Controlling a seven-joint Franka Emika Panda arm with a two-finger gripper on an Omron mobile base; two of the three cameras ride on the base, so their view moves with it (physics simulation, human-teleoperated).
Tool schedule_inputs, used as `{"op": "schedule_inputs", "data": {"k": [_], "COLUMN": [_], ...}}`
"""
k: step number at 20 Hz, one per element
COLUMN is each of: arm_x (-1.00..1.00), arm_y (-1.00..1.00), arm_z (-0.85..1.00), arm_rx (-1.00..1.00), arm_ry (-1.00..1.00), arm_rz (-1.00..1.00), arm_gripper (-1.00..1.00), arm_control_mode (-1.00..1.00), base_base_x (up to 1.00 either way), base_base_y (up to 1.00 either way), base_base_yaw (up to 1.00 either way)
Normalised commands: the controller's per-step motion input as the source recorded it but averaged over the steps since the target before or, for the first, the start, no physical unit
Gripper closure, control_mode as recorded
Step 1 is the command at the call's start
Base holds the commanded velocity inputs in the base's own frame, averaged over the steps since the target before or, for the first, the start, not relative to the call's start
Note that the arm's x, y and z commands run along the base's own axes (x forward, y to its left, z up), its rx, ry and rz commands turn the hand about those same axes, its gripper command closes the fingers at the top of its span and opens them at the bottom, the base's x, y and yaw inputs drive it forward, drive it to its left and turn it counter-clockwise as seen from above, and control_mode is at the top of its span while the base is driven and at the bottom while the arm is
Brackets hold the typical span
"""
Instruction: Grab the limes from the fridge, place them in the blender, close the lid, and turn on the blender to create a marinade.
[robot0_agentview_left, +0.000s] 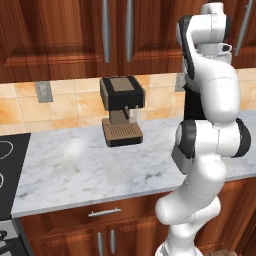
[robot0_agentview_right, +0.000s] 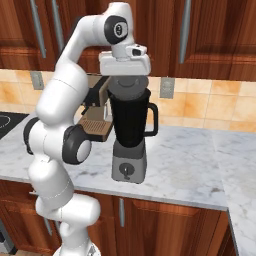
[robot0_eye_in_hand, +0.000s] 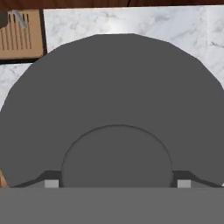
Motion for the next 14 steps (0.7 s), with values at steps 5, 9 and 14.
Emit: {"op": "schedule_inputs", "data": {"k": [5,9,14], "arm_x": [0.0,0.06,0.11], "arm_y": [0.0,0.0,0.0], "arm_z": [-0.33,0.13,0.13], "arm_rx": [0.0,0.0,0.0], "arm_ry": [0.04,0.17,0.0], "arm_rz": [0.0,0.0,0.0], "arm_gripper": [1.0,1.0,1.0], "arm_control_mode": [-1.0,-1.0,-1.0], "base_base_x": [0.0,0.0,0.0], "base_base_y": [0.0,0.0,0.0], "base_base_yaw": [0.0,0.0,0.0]}}
